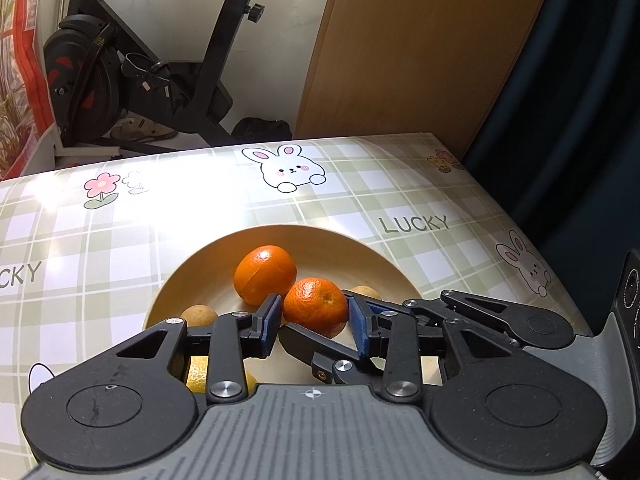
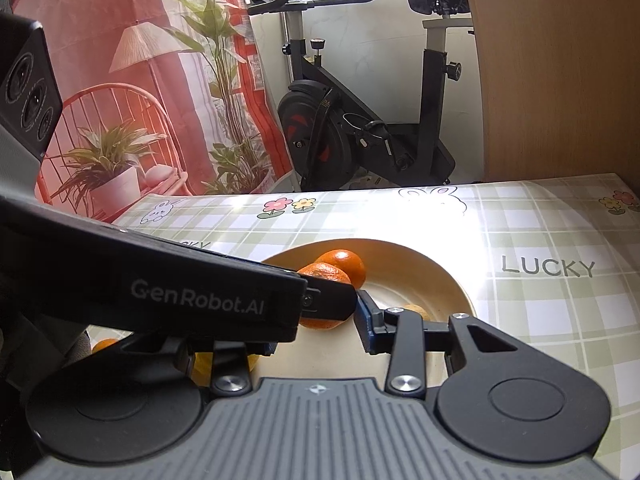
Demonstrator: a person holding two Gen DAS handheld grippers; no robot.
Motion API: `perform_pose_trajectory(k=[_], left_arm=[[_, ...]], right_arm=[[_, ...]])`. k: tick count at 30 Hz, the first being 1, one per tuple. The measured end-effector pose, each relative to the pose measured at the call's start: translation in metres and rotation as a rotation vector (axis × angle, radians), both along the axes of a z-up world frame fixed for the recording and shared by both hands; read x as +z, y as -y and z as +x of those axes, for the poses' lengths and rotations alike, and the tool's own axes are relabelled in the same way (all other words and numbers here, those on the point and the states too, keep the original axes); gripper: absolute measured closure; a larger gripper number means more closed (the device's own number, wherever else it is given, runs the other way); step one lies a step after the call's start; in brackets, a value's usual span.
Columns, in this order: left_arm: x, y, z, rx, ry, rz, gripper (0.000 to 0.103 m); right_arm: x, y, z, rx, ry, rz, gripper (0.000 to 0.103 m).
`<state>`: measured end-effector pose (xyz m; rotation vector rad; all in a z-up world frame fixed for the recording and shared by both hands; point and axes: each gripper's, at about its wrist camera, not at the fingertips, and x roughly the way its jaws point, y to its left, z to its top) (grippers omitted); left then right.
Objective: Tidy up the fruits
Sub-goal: 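Lower the tangerine onto the plate and open the right gripper, then withdraw the open right gripper up from the plate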
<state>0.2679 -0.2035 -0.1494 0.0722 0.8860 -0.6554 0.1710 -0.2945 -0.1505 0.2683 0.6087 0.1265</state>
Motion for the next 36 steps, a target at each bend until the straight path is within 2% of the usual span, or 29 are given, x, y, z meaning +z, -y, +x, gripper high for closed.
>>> perform_pose_trajectory(k=[10, 16, 18, 36], left_arm=[[-0.007, 0.006, 0.001, -0.011, -0.011, 0.042, 0.061], [-0.002, -0.002, 0.002, 0.017, -0.022, 0.042, 0.043], [0.001, -0.005, -0.001, 0.015, -0.020, 0.030, 0.041], [0.033, -0.038, -0.027, 0.038, 0.049, -0.036, 0.041]], right_arm=[[-0.010, -0.001, 0.013, -0.043, -0.070, -0.031, 0.064], [-0.012, 0.000, 0.012, -0.053, -0.089, -0.040, 0.060], [-0.009, 0.000, 0.009, -0.059, -0.084, -0.040, 0.057], [0.026, -0.007, -0.028, -0.080, -0.034, -0.072, 0.055]])
